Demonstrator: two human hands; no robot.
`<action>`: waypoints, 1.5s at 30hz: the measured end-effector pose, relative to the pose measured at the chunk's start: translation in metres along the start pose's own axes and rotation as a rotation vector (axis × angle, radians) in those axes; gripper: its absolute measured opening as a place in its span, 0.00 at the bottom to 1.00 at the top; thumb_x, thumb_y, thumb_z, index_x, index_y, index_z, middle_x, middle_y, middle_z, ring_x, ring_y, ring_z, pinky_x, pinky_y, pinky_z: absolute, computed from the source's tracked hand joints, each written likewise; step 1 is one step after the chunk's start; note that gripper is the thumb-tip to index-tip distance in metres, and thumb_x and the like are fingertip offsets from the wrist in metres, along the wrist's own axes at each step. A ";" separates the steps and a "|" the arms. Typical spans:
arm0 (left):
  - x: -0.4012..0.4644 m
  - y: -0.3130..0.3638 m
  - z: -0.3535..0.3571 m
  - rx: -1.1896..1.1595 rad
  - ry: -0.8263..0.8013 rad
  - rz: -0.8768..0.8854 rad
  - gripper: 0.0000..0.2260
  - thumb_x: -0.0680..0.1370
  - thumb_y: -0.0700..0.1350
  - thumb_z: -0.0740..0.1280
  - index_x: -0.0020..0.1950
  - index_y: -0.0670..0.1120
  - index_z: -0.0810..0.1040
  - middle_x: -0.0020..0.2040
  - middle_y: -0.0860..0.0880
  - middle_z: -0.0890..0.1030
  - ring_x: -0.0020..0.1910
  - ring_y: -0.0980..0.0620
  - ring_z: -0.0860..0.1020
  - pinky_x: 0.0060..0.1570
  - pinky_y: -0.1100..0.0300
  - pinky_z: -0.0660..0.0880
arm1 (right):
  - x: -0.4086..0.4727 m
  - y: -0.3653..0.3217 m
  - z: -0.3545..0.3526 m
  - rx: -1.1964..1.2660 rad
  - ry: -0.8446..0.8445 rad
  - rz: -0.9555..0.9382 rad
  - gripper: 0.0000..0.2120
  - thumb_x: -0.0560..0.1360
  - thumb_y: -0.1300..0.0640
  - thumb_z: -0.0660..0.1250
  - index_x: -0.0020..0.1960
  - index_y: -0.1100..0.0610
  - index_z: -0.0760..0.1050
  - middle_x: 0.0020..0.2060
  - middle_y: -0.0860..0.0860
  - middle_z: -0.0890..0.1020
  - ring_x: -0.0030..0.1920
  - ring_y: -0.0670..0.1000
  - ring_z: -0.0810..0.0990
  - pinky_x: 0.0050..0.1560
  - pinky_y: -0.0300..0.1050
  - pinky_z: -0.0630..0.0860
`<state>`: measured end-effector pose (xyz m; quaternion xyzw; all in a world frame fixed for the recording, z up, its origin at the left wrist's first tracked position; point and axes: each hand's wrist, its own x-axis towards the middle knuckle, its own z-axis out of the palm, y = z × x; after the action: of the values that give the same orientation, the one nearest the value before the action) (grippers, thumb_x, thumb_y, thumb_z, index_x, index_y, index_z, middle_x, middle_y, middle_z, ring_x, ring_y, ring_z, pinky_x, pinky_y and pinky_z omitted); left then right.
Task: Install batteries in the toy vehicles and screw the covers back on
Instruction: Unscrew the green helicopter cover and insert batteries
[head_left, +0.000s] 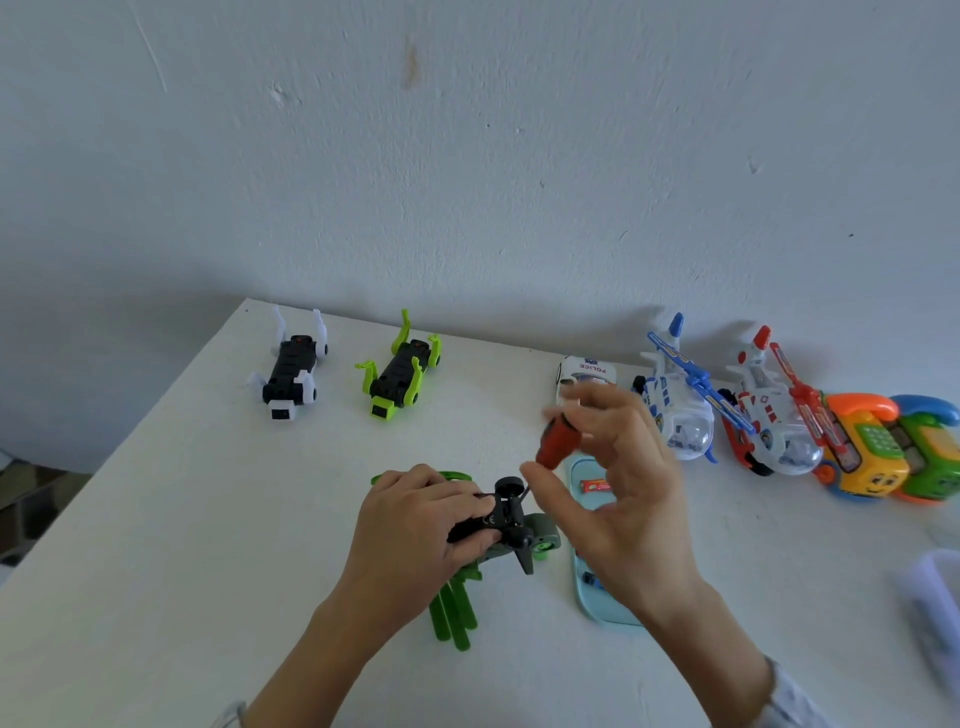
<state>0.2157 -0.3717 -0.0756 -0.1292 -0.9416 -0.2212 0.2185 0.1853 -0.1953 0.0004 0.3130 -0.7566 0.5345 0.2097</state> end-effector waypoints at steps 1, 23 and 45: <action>0.000 0.000 -0.001 0.004 0.001 0.005 0.15 0.70 0.60 0.63 0.46 0.54 0.85 0.43 0.60 0.84 0.40 0.56 0.78 0.41 0.62 0.69 | 0.002 -0.002 0.000 0.064 -0.030 0.043 0.18 0.69 0.63 0.72 0.55 0.49 0.72 0.58 0.52 0.77 0.56 0.53 0.80 0.53 0.49 0.79; 0.001 0.001 -0.002 -0.004 -0.042 -0.027 0.14 0.70 0.59 0.64 0.45 0.55 0.85 0.43 0.60 0.84 0.40 0.55 0.78 0.40 0.59 0.71 | -0.013 0.003 0.024 -0.018 0.195 -0.120 0.20 0.65 0.70 0.76 0.49 0.57 0.71 0.37 0.51 0.74 0.33 0.57 0.79 0.35 0.40 0.78; -0.004 0.003 -0.001 -0.037 -0.020 -0.027 0.14 0.70 0.59 0.64 0.46 0.54 0.85 0.44 0.60 0.84 0.41 0.55 0.77 0.43 0.60 0.66 | -0.002 0.000 0.011 0.151 0.101 0.134 0.30 0.65 0.68 0.74 0.49 0.34 0.70 0.40 0.50 0.78 0.40 0.56 0.83 0.41 0.46 0.81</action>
<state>0.2208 -0.3699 -0.0752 -0.1226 -0.9412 -0.2402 0.2036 0.1872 -0.2053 -0.0049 0.2493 -0.7217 0.6181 0.1871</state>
